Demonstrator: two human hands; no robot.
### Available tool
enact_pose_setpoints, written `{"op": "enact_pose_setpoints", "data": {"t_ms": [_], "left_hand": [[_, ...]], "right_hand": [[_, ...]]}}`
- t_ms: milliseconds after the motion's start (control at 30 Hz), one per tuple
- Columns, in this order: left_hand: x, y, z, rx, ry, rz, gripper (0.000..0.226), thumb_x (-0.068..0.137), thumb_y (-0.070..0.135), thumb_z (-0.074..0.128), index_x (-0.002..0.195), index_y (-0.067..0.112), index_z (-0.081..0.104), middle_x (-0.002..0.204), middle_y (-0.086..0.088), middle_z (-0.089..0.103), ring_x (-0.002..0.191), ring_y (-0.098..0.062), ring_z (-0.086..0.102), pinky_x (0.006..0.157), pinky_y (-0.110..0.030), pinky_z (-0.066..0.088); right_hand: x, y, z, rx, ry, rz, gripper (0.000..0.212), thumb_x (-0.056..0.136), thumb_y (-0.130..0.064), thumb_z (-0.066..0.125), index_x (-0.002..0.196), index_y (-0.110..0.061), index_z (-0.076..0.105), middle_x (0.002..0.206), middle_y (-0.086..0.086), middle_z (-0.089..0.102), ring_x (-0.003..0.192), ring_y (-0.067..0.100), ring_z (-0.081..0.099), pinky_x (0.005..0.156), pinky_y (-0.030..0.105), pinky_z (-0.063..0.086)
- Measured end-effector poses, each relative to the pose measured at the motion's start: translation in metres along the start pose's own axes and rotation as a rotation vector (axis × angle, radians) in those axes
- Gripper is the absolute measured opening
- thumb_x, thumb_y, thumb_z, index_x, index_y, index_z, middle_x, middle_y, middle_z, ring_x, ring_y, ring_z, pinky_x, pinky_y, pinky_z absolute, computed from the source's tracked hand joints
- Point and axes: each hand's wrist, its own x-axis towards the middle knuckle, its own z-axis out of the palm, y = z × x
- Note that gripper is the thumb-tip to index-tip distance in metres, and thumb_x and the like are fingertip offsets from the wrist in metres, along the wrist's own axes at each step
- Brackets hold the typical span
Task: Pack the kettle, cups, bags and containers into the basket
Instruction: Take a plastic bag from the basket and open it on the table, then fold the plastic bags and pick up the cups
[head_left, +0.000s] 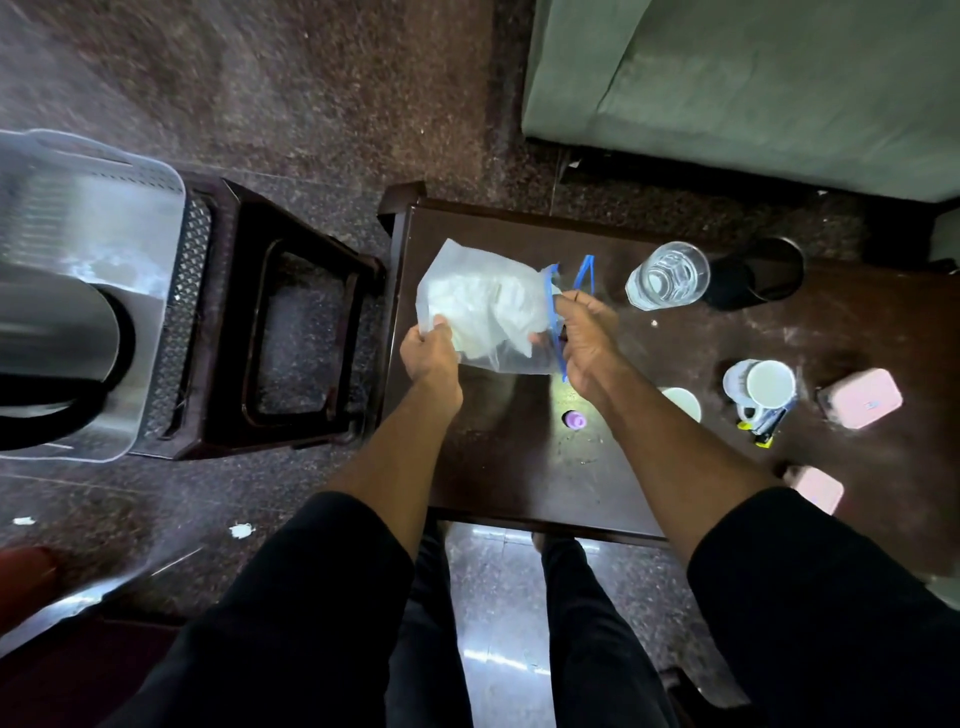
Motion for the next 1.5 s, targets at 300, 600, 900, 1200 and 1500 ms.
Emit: {"op": "enact_pose_setpoints", "data": {"t_ms": [300, 600, 900, 1200, 1500], "left_hand": [[-0.004, 0.004, 0.011, -0.013, 0.005, 0.016, 0.029, 0.103, 0.025, 0.063, 0.127, 0.009, 0.064, 0.098, 0.005, 0.064, 0.097, -0.020, 0.066, 0.091, -0.034, 0.060], [-0.004, 0.012, 0.017, 0.079, 0.032, 0.123, 0.039, 0.098, 0.019, 0.070, 0.135, 0.011, 0.059, 0.128, -0.008, 0.068, 0.108, -0.021, 0.067, 0.078, -0.022, 0.060], [-0.004, 0.021, 0.021, 0.360, 0.047, 0.210, 0.050, 0.087, 0.008, 0.077, 0.130, 0.016, 0.054, 0.132, -0.011, 0.065, 0.117, -0.029, 0.066, 0.099, -0.041, 0.060], [-0.025, 0.007, 0.019, 0.717, 0.220, 0.646, 0.042, 0.086, 0.019, 0.078, 0.122, 0.018, 0.055, 0.131, -0.008, 0.054, 0.119, -0.027, 0.054, 0.101, -0.041, 0.051], [-0.063, 0.018, 0.038, 0.079, -0.454, 0.225, 0.064, 0.107, 0.060, 0.034, 0.100, 0.013, 0.078, 0.095, -0.005, 0.081, 0.092, -0.024, 0.076, 0.084, -0.039, 0.059]], "right_hand": [[-0.001, -0.006, -0.001, 0.033, 0.118, -0.114, 0.006, 0.080, -0.014, 0.079, 0.078, -0.012, 0.074, 0.083, 0.007, 0.067, 0.078, 0.021, 0.060, 0.071, 0.040, 0.053], [-0.019, -0.013, 0.005, -0.740, 0.534, -0.809, 0.021, 0.093, -0.031, 0.063, 0.104, -0.013, 0.063, 0.088, 0.008, 0.074, 0.081, 0.038, 0.065, 0.063, 0.034, 0.033], [-0.026, -0.021, 0.003, -0.638, 0.515, -0.788, 0.015, 0.088, -0.024, 0.065, 0.095, -0.011, 0.061, 0.079, 0.004, 0.066, 0.074, 0.031, 0.060, 0.064, 0.037, 0.043], [-0.041, -0.031, 0.008, -0.072, 0.540, -0.633, 0.012, 0.088, -0.008, 0.068, 0.099, -0.007, 0.071, 0.092, 0.003, 0.074, 0.085, 0.019, 0.069, 0.077, 0.031, 0.058], [-0.041, -0.036, 0.012, 0.362, 0.157, -0.135, 0.017, 0.088, 0.001, 0.068, 0.091, -0.014, 0.076, 0.099, 0.015, 0.076, 0.087, 0.030, 0.070, 0.087, 0.054, 0.060]]}}
